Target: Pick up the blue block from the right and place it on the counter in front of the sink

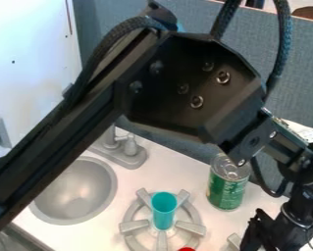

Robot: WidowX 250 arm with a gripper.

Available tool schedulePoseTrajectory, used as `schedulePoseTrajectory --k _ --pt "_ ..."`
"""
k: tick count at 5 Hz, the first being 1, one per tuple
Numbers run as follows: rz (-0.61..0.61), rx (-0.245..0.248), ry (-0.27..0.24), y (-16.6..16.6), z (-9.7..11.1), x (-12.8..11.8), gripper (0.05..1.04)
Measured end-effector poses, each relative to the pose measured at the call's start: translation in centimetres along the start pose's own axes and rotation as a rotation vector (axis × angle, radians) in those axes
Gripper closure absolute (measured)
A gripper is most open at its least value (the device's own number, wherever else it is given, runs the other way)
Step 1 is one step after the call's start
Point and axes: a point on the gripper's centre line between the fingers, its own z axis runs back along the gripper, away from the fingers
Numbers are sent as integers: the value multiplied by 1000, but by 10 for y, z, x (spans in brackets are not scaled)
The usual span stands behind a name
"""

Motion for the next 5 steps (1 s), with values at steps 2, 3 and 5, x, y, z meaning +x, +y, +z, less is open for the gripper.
schedulePoseTrajectory --k 2,3,5 --pt "62 0 17 1 -2 1 439" --pt "70 31 24 -2 -1 -4 440" --pt "63 18 -136 -16 48 -58 441"
